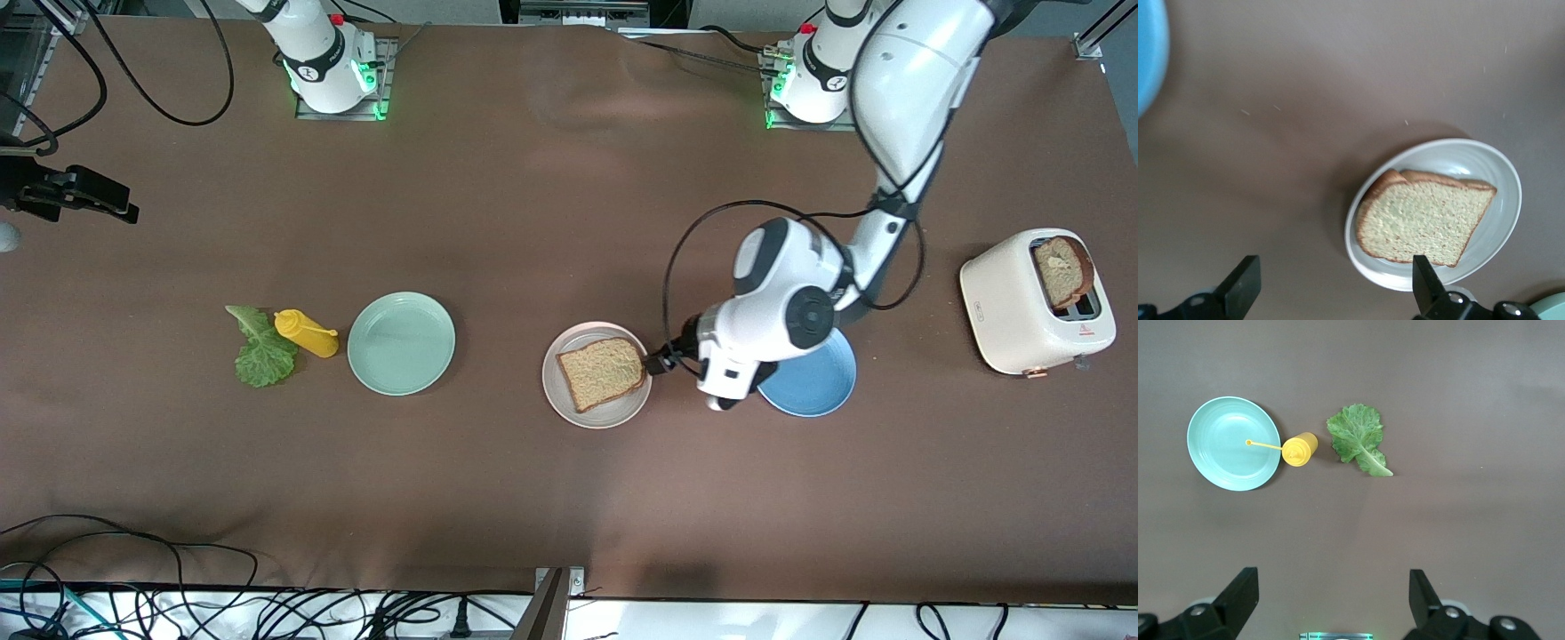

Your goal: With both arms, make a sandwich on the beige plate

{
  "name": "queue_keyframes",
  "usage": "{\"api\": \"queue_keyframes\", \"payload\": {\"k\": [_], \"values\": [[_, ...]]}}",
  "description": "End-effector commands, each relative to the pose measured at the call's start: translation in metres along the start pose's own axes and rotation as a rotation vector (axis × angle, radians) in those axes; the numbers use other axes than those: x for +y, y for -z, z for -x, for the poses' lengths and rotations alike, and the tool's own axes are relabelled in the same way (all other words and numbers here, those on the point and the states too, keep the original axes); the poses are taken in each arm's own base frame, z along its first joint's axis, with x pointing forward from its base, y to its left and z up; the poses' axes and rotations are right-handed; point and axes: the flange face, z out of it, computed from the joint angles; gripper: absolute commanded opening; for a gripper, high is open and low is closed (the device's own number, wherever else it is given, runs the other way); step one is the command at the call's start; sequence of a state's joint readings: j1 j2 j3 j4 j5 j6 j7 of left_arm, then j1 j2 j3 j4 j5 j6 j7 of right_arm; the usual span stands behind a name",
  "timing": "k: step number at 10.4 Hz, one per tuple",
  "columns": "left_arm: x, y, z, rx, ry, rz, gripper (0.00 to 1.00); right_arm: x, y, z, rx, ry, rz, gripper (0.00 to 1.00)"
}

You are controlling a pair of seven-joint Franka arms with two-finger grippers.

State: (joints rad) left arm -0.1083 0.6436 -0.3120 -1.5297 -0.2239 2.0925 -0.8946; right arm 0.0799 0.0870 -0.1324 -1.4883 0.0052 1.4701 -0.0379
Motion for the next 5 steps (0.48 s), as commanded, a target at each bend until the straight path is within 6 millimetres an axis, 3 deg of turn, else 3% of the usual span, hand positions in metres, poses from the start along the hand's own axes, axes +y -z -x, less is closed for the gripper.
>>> {"api": "queue_keyframes", "payload": {"k": [1,5], "values": [[-0.039,0.071,-0.012,0.018,-0.052,-0.089,1.00,0.001,0.007,0.003,-0.001,0.001,-0.015,1.00],[-0.114,0.171,-0.047,0.082,-0.165,-0.188,1.00,-0.013,0.001,0.001,-0.023,0.030,-0.012,1.00]]}}
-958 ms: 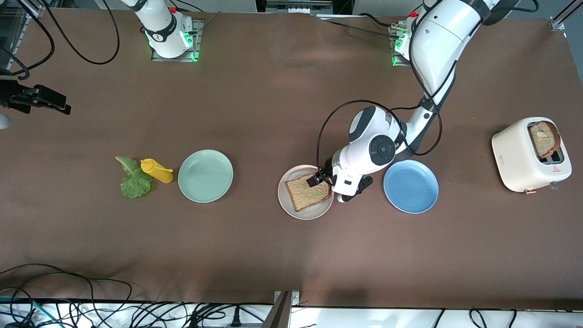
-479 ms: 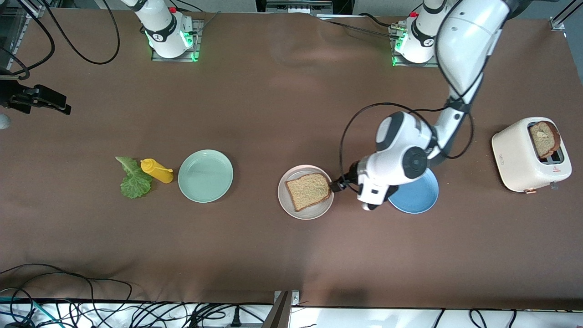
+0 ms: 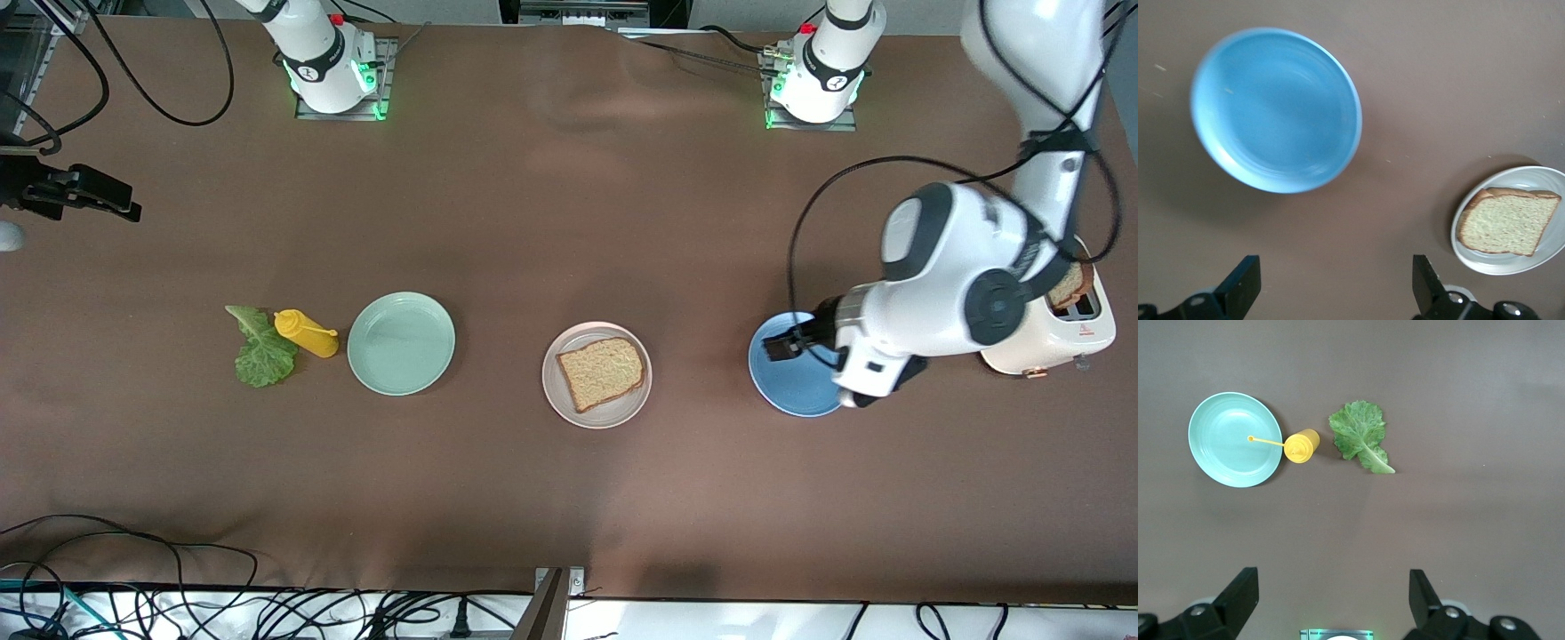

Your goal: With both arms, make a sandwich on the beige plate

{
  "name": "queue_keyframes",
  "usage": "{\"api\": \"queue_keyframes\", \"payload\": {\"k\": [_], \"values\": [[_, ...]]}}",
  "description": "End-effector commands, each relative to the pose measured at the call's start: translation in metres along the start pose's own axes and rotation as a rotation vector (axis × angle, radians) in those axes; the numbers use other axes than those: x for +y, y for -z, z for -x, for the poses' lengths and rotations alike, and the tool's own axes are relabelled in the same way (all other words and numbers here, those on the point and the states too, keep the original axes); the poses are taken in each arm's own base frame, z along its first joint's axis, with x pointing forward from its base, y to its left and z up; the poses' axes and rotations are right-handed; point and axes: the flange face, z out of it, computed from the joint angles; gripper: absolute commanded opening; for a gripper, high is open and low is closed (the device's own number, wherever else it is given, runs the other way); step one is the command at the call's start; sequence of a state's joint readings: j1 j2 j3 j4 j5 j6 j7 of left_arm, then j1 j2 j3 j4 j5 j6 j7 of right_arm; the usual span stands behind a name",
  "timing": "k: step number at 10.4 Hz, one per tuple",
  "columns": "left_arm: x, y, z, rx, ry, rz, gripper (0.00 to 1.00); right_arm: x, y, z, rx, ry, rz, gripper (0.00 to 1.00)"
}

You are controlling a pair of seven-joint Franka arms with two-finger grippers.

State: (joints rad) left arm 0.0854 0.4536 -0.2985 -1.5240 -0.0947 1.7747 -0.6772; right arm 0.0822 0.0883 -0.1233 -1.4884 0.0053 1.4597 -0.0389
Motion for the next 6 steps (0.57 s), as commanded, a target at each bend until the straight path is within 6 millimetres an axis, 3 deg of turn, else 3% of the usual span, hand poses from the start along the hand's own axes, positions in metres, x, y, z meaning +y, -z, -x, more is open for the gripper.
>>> {"api": "queue_keyframes", "payload": {"k": [1,2,4,6], "values": [[-0.046,0.038,-0.006,0.046,-0.060,-0.059,1.00,-0.012,0.002,0.005,-0.033,0.041,-0.013,1.00],[-0.067,0.053,-0.010,0.057,-0.087,-0.090,1.00,-0.008,-0.001,0.002,-0.031,0.051,-0.019,1.00],[-0.108,0.105,-0.020,0.098,-0.178,-0.129,1.00,-0.008,-0.001,-0.007,-0.023,0.048,-0.084,1.00],[-0.125,0.140,-0.019,0.097,-0.242,-0.138,1.00,0.005,-0.015,-0.018,-0.041,0.080,-0.082,1.00]]}}
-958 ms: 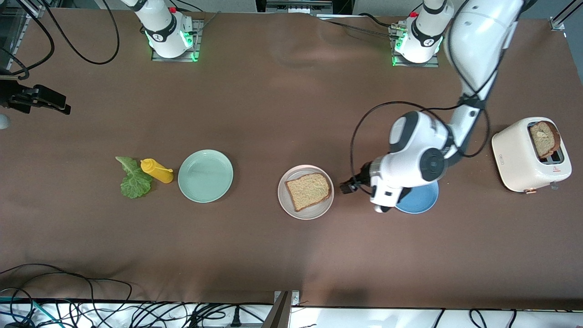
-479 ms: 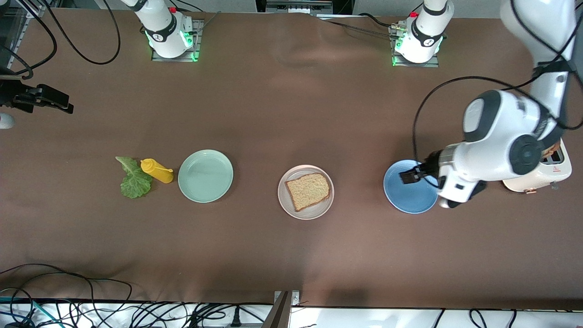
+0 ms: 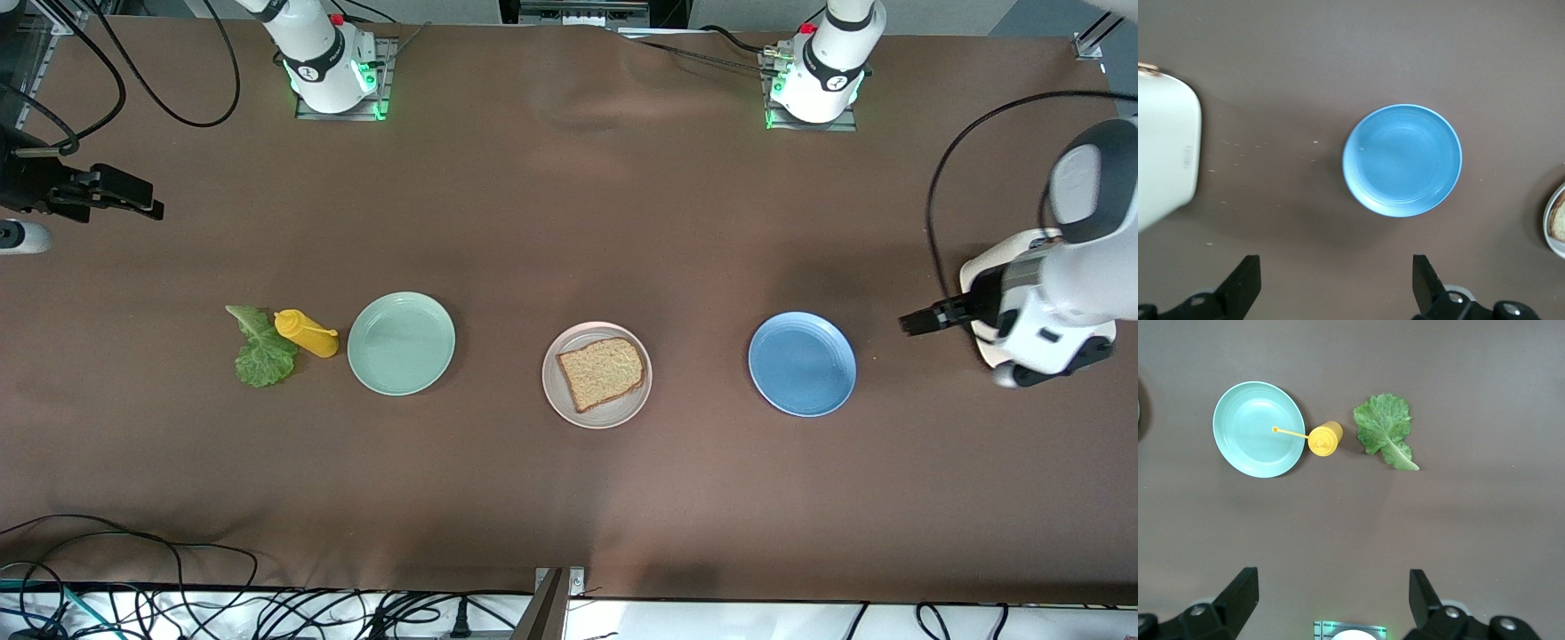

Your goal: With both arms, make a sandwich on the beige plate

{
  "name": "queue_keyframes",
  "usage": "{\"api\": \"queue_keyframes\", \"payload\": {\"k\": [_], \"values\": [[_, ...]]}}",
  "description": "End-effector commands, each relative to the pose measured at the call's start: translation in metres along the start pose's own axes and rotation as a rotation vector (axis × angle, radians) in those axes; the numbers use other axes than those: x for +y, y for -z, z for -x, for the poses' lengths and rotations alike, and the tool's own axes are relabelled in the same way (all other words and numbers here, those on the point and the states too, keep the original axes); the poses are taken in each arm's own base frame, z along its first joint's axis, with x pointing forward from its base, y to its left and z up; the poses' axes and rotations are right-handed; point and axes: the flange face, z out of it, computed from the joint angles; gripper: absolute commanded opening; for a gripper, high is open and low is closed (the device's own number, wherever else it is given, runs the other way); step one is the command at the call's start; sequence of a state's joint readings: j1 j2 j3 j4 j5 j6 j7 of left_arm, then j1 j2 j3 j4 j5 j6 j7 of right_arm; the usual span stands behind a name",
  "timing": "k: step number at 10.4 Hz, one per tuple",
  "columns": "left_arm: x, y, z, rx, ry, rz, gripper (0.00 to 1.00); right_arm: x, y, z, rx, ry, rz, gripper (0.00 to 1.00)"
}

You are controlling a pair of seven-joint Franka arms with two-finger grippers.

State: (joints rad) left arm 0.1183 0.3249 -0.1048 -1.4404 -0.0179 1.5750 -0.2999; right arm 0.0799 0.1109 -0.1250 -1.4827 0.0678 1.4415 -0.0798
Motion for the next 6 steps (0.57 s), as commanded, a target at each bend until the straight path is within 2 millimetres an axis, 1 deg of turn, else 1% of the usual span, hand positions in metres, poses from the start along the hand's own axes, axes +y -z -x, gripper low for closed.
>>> {"api": "queue_keyframes", "payload": {"k": [1,2,3,4,5,6], "values": [[-0.006,0.037,0.007,0.031,-0.087,-0.028,1.00,0.028,-0.012,-0.024,-0.013,0.111,-0.017,1.00],[-0.007,0.047,0.012,0.036,-0.097,-0.023,1.00,0.043,-0.023,-0.042,-0.013,0.149,-0.007,1.00],[-0.009,0.060,0.022,0.047,-0.121,-0.028,1.00,0.053,-0.044,-0.060,-0.011,0.163,0.003,1.00],[-0.011,0.063,0.025,0.042,-0.149,-0.027,1.00,0.056,-0.060,-0.072,-0.006,0.168,0.016,1.00],[-0.014,0.063,0.025,0.041,-0.156,-0.024,1.00,0.058,-0.087,-0.083,0.004,0.180,0.041,1.00],[-0.013,0.062,0.025,0.038,-0.155,-0.029,1.00,0.063,-0.116,-0.089,0.033,0.203,0.054,1.00]]}}
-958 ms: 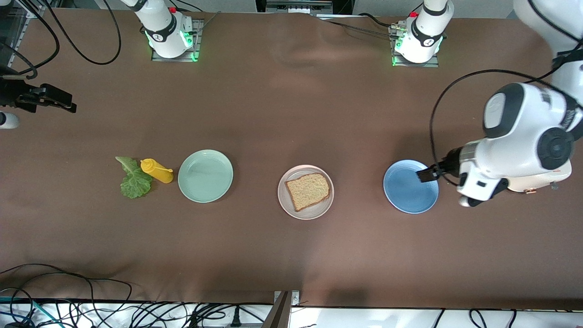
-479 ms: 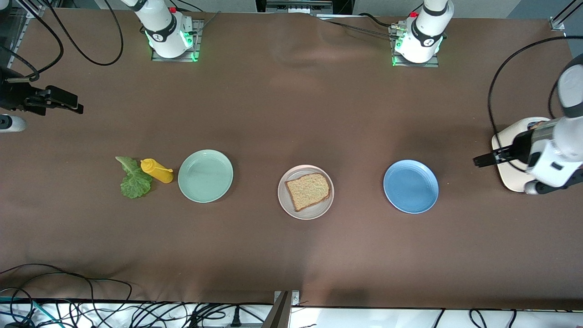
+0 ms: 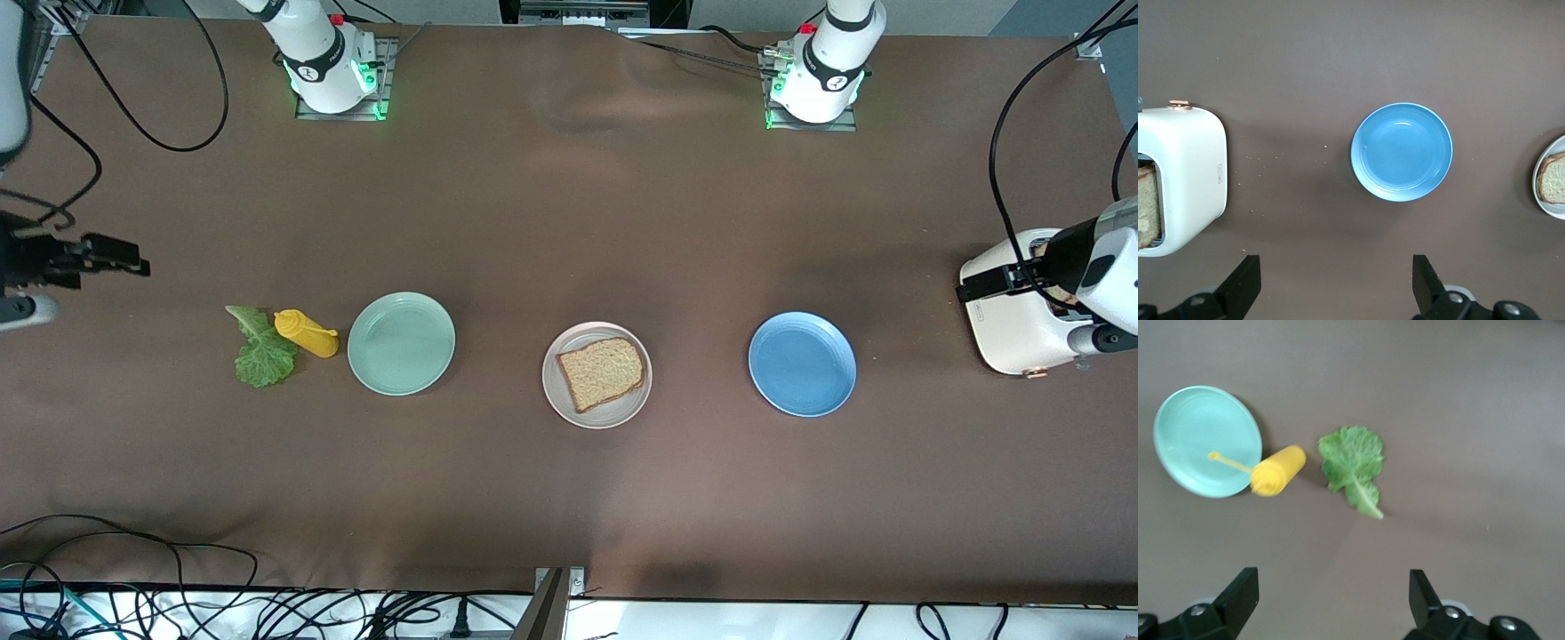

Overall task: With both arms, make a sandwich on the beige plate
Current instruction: 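Reach the right gripper down to the green lettuce leaf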

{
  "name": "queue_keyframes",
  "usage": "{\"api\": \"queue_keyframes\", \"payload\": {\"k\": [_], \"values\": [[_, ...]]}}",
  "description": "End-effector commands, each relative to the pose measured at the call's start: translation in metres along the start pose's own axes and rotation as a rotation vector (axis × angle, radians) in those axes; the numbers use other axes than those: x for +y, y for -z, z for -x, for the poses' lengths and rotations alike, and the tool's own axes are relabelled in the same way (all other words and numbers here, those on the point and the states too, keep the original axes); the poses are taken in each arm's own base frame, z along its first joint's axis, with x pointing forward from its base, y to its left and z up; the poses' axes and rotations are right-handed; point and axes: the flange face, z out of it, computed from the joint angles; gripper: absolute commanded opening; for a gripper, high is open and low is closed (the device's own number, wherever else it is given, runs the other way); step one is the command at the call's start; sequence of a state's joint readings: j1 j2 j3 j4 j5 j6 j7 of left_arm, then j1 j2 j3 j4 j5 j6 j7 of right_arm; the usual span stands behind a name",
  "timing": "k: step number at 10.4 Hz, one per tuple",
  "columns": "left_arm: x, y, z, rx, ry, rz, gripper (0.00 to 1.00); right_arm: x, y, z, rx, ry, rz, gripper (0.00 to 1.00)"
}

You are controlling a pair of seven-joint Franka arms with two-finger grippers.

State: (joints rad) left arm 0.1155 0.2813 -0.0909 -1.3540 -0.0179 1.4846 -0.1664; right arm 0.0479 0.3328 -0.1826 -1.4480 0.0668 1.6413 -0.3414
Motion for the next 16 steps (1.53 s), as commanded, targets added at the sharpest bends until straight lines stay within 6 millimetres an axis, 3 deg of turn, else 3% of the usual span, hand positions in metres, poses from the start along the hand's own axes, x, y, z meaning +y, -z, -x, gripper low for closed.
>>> {"api": "queue_keyframes", "payload": {"k": [1,5,7,10,13,16], "values": [[-0.003,0.006,0.004,-0.003,-0.035,-0.028,1.00,0.006,-0.062,-0.012,0.022,0.064,0.018,1.00],[-0.001,0.007,0.005,-0.001,-0.081,-0.024,1.00,-0.003,-0.160,-0.031,-0.015,0.193,0.050,1.00],[0.000,0.006,0.005,-0.002,-0.123,-0.032,1.00,0.006,-0.200,-0.017,-0.014,0.281,0.046,1.00],[-0.003,0.007,0.004,-0.001,-0.121,-0.013,1.00,0.017,-0.231,-0.001,0.003,0.334,0.028,1.00],[0.010,0.007,0.007,0.000,-0.139,-0.018,1.00,0.001,-0.277,0.018,0.029,0.346,0.031,1.00],[0.017,0.014,0.008,0.013,-0.150,-0.013,1.00,-0.007,-0.288,0.025,0.039,0.333,0.008,1.00]]}}
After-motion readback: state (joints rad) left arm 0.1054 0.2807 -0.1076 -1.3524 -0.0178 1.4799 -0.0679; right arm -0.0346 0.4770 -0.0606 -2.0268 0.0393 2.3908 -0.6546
